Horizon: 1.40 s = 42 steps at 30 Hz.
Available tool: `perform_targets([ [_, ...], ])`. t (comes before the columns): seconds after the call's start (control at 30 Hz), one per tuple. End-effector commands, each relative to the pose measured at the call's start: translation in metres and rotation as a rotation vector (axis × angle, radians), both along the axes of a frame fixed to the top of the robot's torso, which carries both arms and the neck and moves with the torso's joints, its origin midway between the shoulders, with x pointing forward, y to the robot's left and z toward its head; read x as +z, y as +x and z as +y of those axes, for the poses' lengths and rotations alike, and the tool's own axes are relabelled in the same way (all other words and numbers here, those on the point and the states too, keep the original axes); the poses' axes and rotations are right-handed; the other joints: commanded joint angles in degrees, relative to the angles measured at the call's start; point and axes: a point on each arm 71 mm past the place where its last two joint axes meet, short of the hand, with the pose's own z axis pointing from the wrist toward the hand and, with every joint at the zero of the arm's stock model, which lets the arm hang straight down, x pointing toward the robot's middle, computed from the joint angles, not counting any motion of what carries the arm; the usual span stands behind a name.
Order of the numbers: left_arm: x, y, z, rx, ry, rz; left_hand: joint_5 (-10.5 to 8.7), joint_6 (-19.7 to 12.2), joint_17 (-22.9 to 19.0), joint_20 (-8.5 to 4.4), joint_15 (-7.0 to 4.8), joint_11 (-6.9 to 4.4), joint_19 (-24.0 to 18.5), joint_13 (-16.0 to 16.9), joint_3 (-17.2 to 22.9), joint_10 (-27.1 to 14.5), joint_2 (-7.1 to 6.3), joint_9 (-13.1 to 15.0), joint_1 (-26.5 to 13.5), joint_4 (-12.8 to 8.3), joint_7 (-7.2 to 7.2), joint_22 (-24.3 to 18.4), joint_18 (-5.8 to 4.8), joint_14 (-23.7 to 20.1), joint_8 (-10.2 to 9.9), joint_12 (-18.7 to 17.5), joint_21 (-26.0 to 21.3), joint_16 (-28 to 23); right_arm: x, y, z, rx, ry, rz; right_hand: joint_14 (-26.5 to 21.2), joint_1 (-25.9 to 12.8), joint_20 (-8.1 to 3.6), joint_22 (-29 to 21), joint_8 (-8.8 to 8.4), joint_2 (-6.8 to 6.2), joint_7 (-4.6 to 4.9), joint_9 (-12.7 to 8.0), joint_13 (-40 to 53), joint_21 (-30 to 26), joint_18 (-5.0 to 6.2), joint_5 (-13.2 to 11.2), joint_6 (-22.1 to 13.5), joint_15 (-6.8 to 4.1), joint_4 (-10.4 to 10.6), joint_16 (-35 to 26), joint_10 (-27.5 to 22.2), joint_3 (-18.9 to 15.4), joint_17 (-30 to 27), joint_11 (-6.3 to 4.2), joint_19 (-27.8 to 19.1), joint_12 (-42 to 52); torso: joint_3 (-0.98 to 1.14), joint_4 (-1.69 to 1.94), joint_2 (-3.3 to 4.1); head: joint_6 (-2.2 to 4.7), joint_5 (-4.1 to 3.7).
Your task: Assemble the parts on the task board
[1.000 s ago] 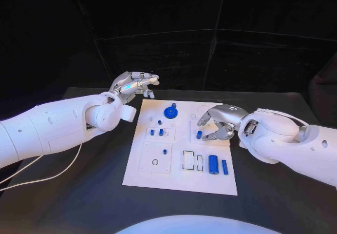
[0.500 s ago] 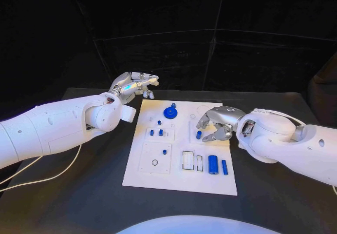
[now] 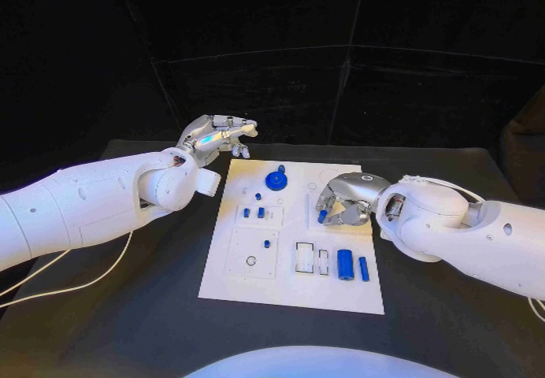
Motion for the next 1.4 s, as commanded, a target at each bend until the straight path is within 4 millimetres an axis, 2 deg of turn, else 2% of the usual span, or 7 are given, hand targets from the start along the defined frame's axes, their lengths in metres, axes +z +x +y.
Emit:
perform_targets([
  [0.03,0.001,0.000,-0.001,-0.010,-0.011,-0.006,0.03,-0.3,-0.1,0.09,-0.03,0.02,-0.2,-0.1,-0.2,-0.4,0.01,-0.1,0.4,-0.2,-0.03,-0.1,0.33,-0.4,0.2,0.3,-0.4,-0.3,-0.002,0.000,0.001,0.017,-0.016,0.019,0.8,0.3,-0.05,0.0,0.28,0.16,-0.01,0.1,0.0,0.3,0.56,-0.4,0.9,-0.30,0.0,0.2,0.6,0.7,-0.1,-0.11,0.4,-0.6,-0.02,-0.02,-0.04,-0.05,-0.04],
  [0.57,0.001,0.000,-0.001,-0.011,-0.011,-0.005,0.03,-0.3,-0.1,0.09,-0.04,0.03,-0.2,-0.1,-0.2,-0.5,0.08,-0.1,0.5,-0.2,-0.02,-0.1,0.34,-0.4,0.3,0.4,-0.5,-0.3,-0.006,0.004,0.006,0.016,-0.029,0.010,1.0,0.4,-0.10,0.6,0.58,0.42,0.00,0.1,0.0,0.7,0.44,-1.0,3.2,-0.35,0.3,0.6,2.5,2.6,0.3,-0.16,0.8,-1.6,-0.03,-0.01,-0.04,-0.23,-0.02],
  [0.77,0.001,0.000,-0.001,-0.012,-0.011,-0.005,0.03,-0.3,-0.1,0.09,-0.04,0.03,-0.2,-0.1,-0.2,-0.5,0.08,-0.1,0.5,-0.2,-0.02,-0.1,0.34,-0.4,0.3,0.4,-0.5,-0.3,-0.005,0.005,0.005,0.001,-0.020,-0.028,1.3,2.1,-0.59,2.2,1.57,2.11,-0.22,0.3,0.2,1.8,0.19,-4.7,6.3,-0.96,-0.4,1.6,5.5,7.0,1.3,-0.72,1.5,-1.9,0.00,-0.05,-0.01,-0.32,0.01],
  [0.87,0.001,0.000,-0.001,-0.011,-0.010,-0.005,0.03,-0.3,-0.1,0.09,-0.04,0.03,-0.2,-0.1,-0.2,-0.5,0.08,-0.1,0.5,-0.2,-0.02,-0.1,0.34,-0.4,0.3,0.4,-0.5,-0.3,-0.003,0.004,0.006,0.003,-0.001,-0.048,1.3,2.5,-0.80,2.8,1.83,2.32,-0.29,0.3,0.3,2.2,0.08,-5.2,7.1,-1.13,-0.8,2.0,6.5,8.7,1.7,-0.92,1.8,-2.2,0.02,-0.09,-0.04,-0.30,0.04],
  [1.1,0.001,0.000,-0.001,-0.012,-0.011,-0.003,0.03,-0.3,-0.1,0.09,-0.04,0.03,-0.2,-0.1,-0.2,-0.5,0.08,-0.1,0.5,-0.2,-0.02,-0.1,0.34,-0.4,0.3,0.4,-0.5,-0.3,0.003,-0.003,0.005,0.014,0.057,-0.069,1.2,1.7,-0.98,3.0,1.79,1.23,-0.22,0.1,0.3,2.4,0.03,-5.3,7.9,-1.20,-1.5,2.2,7.6,11.8,1.6,-1.00,1.8,-3.2,-0.02,-0.10,-0.08,-0.31,0.20],
  [1.13,0.001,0.000,0.000,-0.012,-0.011,-0.003,0.03,-0.3,-0.1,0.09,-0.04,0.03,-0.2,-0.1,-0.2,-0.5,0.08,-0.1,0.5,-0.2,-0.02,-0.1,0.34,-0.4,0.3,0.4,-0.5,-0.3,0.004,-0.005,0.005,0.016,0.070,-0.071,1.1,1.2,-0.98,2.9,1.65,0.61,-0.18,0.1,0.3,2.4,0.04,-5.3,8.0,-1.19,-1.7,2.2,7.9,12.9,1.5,-0.97,1.8,-3.7,-0.05,-0.11,-0.11,-0.32,0.21],
  [1.4,0.000,0.000,0.000,-0.011,-0.010,-0.003,0.03,-0.3,-0.1,0.09,-0.04,0.03,-0.2,-0.1,-0.2,-0.5,0.08,-0.1,0.5,-0.2,-0.02,-0.1,0.34,-0.4,0.3,0.4,-0.5,-0.3,0.014,-0.021,0.003,0.023,0.140,-0.051,1.1,0.2,-0.95,2.9,1.40,-0.33,-0.05,0.0,0.3,2.4,0.05,-5.4,8.1,-1.13,-1.9,2.3,8.1,14.2,1.5,-0.88,1.7,-4.3,-0.11,0.00,-0.10,-0.23,0.32],
])
